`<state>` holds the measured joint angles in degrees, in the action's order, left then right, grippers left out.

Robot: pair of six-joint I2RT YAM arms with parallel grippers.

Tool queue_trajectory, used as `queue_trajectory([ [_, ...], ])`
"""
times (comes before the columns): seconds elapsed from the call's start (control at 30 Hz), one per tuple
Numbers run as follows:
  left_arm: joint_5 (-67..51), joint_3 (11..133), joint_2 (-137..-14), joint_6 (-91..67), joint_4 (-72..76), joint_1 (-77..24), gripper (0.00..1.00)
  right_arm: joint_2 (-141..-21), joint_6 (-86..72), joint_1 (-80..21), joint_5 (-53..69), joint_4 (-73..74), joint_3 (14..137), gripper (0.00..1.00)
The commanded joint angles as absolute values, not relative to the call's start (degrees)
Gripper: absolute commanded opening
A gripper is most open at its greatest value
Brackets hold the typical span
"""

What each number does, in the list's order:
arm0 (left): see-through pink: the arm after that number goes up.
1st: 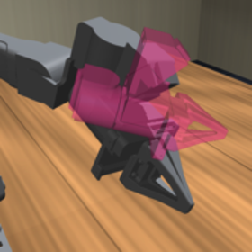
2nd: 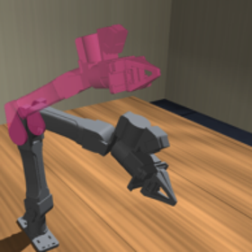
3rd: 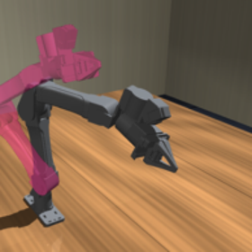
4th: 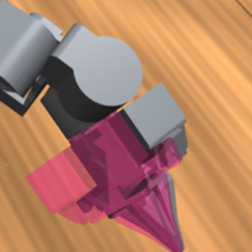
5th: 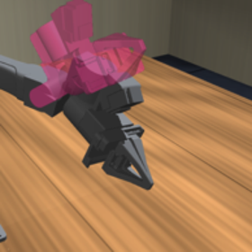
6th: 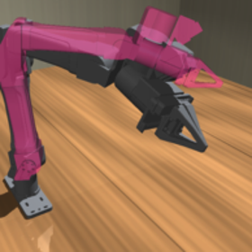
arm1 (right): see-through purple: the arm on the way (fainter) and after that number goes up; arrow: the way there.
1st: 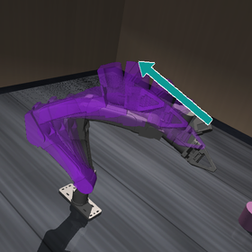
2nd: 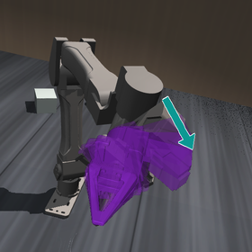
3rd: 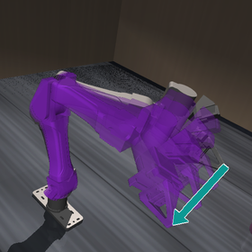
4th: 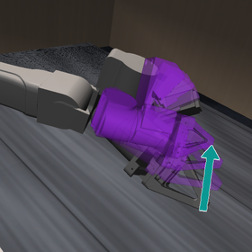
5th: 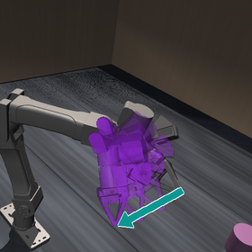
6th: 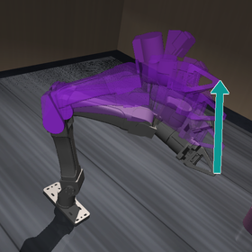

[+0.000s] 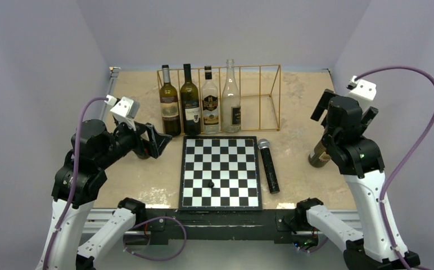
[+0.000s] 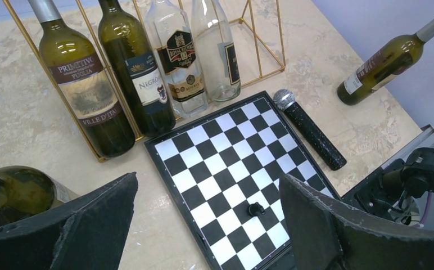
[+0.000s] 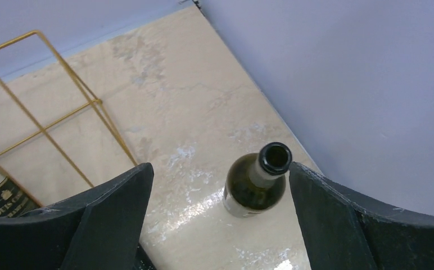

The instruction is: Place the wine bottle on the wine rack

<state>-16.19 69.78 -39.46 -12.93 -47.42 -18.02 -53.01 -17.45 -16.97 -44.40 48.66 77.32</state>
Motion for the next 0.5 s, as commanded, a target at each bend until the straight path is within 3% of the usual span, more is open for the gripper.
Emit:
queue_trajectory([
  [0.0, -17.4, 69.4, -40.1, -13.5, -44.7, -17.8, 0.99, -51.8, -20.9, -11.4, -43.4, 46.1, 74.1, 0.94],
  [0.33, -18.1, 69.2, -40.8, -13.4, -44.1, -17.8, 0.99, -52.8, -31.8, 1.5, -35.9, 44.9, 64.6, 0.85],
  [0.47, -18.0, 68.9, -40.8, -13.3, -43.8, -17.8, 0.99, -52.7, -36.1, 1.8, -41.4, 45.3, 61.5, 0.78],
])
